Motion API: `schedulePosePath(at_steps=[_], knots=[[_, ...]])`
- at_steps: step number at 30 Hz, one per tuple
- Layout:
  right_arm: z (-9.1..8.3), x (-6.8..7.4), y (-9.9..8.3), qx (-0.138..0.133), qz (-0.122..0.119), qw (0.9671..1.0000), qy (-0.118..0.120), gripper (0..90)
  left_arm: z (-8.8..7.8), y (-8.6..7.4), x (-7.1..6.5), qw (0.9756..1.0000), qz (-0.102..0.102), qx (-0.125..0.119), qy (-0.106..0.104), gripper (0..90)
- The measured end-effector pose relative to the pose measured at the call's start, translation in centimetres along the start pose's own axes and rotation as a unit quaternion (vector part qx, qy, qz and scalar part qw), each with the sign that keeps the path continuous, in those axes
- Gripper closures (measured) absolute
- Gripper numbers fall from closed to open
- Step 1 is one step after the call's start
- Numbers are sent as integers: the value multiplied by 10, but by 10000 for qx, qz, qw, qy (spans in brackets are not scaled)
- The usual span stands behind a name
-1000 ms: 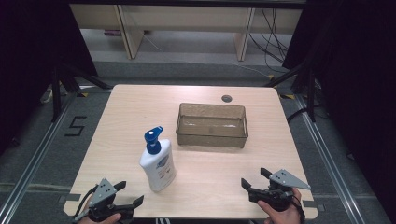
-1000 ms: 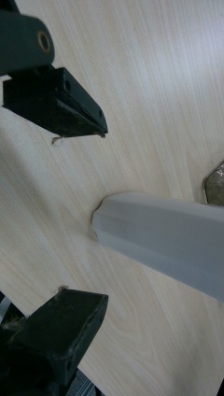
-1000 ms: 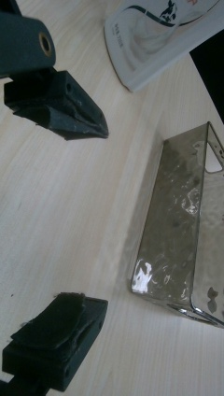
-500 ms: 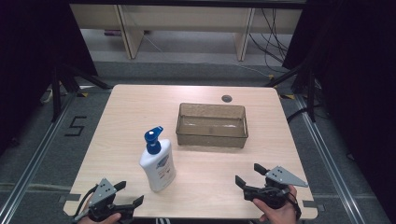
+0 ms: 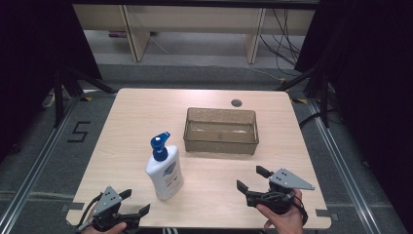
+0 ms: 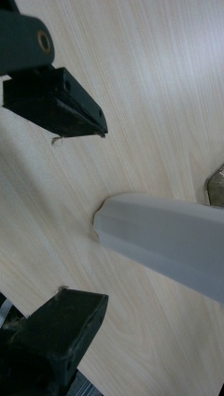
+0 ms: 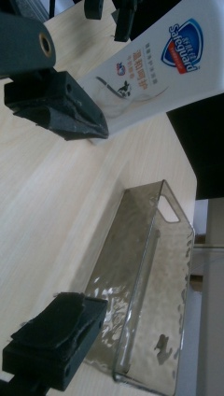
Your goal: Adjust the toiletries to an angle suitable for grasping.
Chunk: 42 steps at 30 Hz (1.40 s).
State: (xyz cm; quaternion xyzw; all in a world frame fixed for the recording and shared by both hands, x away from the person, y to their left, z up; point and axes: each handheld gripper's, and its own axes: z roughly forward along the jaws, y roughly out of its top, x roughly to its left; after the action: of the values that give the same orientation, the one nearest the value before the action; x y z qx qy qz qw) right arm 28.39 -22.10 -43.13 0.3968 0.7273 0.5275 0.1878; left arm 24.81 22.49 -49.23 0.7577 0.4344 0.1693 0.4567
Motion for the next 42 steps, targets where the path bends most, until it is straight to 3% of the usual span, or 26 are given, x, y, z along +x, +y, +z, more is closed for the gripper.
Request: schedulePosePath(at_steps=[1,2,4,10,15,16,20,21,24,26,27,29,32,33,35,38,42], knots=[[4,3,4,-46,-84,9999,74,157,0,0,0,10000,21,21,-13,149],[5,7,5,-16,63,9999,125,157,0,0,0,10000,35,30,-18,149],[8,7,9,-58,-190,9997,115,159,0,0,0,10000,-7,2,-4,149],[15,16,19,-60,-83,9997,234,166,1,-1,0,9999,-95,-29,-17,149],[20,20,28,-80,-159,9994,308,173,-3,-1,1,9999,-87,40,51,149],[24,22,32,-151,-152,9989,413,174,-2,-2,1,9999,-157,-12,41,149],[27,27,39,-187,-219,9986,447,178,-3,-4,2,9998,-214,-45,18,149],[30,31,43,-235,-256,9977,578,184,-6,-4,2,9998,-197,19,100,149],[34,35,47,-289,-413,9970,583,187,-6,-5,3,9997,-212,-58,51,149],[35,38,48,-200,-314,9969,692,189,-7,-6,2,9998,-196,-41,38,149],[38,40,49,-280,-505,9961,667,193,-7,-6,0,9997,-244,-66,61,149],[41,44,50,-192,-340,9959,816,196,-7,-6,0,9997,-246,-40,78,149],[42,45,52,-215,-323,9957,839,200,-7,-6,0,9997,-244,-44,71,149],[44,45,53,-288,-356,9955,831,201,-8,-7,3,9999,-154,14,44,149],[45,47,55,-258,-237,9947,965,205,-7,-7,2,9998,-195,-22,51,149],[47,49,58,-314,-350,9939,996,209,-7,-7,2,9998,-187,-5,58,149],[52,54,62,-289,-298,9930,1110,217,-7,-8,1,9997,-254,-39,62,149]])
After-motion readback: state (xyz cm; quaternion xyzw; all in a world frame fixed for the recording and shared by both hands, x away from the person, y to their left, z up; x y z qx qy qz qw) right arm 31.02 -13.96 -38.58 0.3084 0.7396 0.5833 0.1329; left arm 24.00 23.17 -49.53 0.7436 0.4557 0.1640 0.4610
